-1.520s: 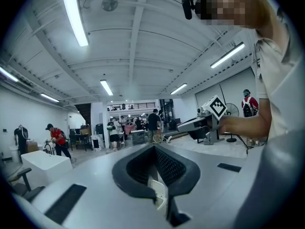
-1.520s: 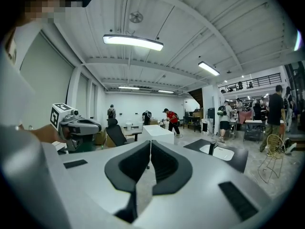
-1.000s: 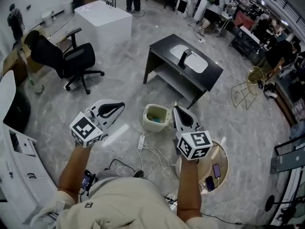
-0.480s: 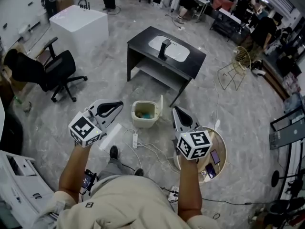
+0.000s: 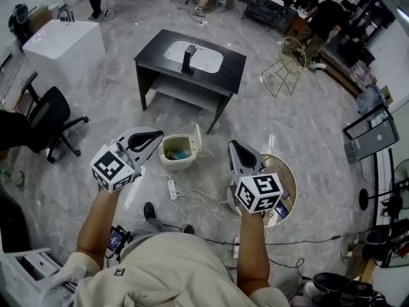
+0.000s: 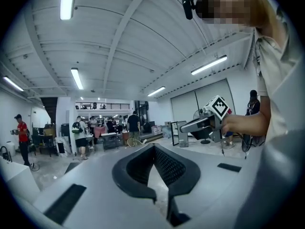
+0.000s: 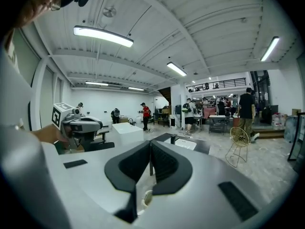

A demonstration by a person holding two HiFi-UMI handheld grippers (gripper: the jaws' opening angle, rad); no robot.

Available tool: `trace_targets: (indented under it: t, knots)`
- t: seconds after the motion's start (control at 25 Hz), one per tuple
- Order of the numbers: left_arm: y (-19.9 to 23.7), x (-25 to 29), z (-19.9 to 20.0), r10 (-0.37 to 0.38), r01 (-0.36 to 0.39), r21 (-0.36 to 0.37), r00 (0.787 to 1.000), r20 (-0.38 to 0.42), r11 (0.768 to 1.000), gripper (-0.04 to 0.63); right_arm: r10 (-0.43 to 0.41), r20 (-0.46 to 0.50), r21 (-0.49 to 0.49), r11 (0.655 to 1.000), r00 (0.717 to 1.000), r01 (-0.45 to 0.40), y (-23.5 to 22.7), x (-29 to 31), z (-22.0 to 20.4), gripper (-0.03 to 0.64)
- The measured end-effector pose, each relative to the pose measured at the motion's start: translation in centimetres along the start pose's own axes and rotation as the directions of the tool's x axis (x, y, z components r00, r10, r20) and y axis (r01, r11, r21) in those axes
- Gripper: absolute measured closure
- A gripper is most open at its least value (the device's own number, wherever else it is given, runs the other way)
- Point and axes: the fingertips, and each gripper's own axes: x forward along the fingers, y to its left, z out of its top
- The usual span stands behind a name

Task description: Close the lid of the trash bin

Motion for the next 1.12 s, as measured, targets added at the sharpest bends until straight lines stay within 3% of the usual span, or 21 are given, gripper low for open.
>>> trace_targets:
  t: [0.52, 0.88, 1.12]
  knots:
    - [6.3, 1.9, -1.7, -0.137, 0.137, 0.017, 0.99, 0.026, 0.99, 0.58, -0.137, 0.012, 0.018, 0.991, 0.991, 0.136, 0.5, 4.5, 0.1, 0.592]
    - [9.3, 3.9, -2.1, -0.24, 0.24, 0.02, 0.97, 0.032, 0.971, 0.58, -0.243, 0.004, 0.048, 0.969, 0.97, 0.242, -0.2, 5.9, 0.4, 0.592]
    - [11.2, 3.8, -3.8, -0.256, 0.256, 0.003, 0.966, 0.031, 0.967, 0.58, -0.262, -0.007, 0.051, 0.964, 0.965, 0.262, 0.0, 7.8, -0.3, 0.591]
